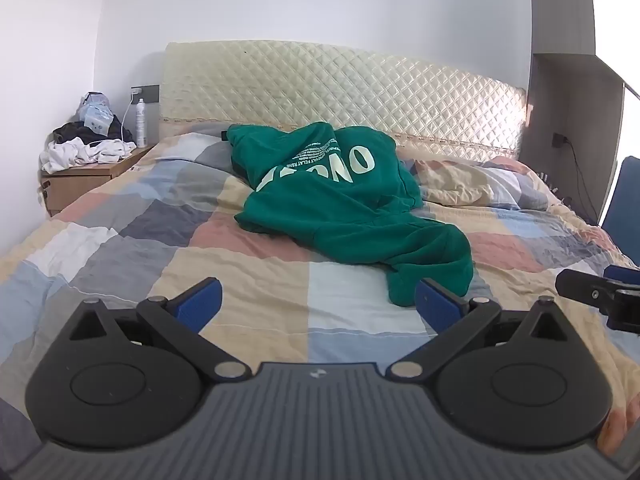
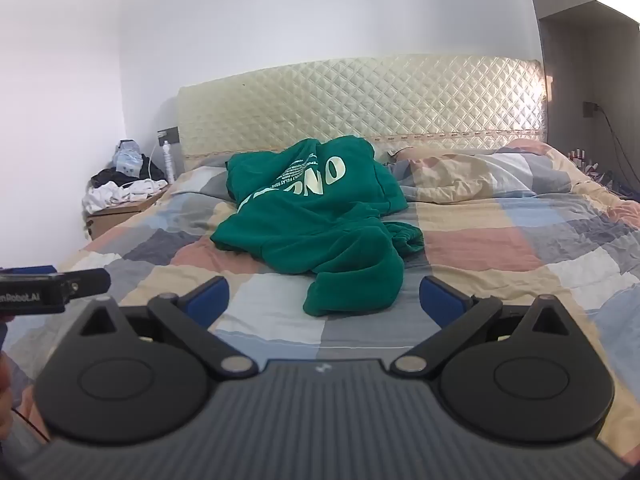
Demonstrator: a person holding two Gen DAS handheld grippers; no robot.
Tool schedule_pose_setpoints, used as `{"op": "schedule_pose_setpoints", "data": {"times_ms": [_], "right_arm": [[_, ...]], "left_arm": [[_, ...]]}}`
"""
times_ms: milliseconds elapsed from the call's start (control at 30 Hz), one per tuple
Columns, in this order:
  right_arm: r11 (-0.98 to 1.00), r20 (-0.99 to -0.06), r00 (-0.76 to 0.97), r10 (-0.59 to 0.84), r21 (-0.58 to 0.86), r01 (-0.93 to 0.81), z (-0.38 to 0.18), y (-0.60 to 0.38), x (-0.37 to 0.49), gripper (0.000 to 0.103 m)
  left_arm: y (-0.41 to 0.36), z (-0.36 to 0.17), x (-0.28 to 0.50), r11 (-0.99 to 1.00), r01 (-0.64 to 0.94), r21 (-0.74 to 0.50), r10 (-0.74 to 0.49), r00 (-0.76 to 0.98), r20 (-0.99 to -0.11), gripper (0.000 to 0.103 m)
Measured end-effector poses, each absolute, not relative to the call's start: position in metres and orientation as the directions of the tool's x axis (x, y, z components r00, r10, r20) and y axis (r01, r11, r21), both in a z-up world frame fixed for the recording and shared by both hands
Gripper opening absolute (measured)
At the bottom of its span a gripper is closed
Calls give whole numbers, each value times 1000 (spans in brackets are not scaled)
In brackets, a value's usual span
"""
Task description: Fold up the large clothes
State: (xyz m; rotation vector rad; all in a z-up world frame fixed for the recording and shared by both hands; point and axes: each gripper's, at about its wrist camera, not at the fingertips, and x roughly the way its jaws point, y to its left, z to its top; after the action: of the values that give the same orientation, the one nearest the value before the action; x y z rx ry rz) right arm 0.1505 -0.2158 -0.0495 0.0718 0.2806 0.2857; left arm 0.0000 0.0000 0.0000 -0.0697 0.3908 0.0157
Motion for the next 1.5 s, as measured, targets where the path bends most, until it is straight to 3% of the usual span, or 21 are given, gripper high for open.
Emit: {"op": "schedule_pose_setpoints", "data": {"times_ms": [1500], "right_arm": [[962,-282,920,271,99,-253,-52,-215,152,103]], "left_arm": [[0,-6,2,997,-31,-72,1,924,-383,103]]}}
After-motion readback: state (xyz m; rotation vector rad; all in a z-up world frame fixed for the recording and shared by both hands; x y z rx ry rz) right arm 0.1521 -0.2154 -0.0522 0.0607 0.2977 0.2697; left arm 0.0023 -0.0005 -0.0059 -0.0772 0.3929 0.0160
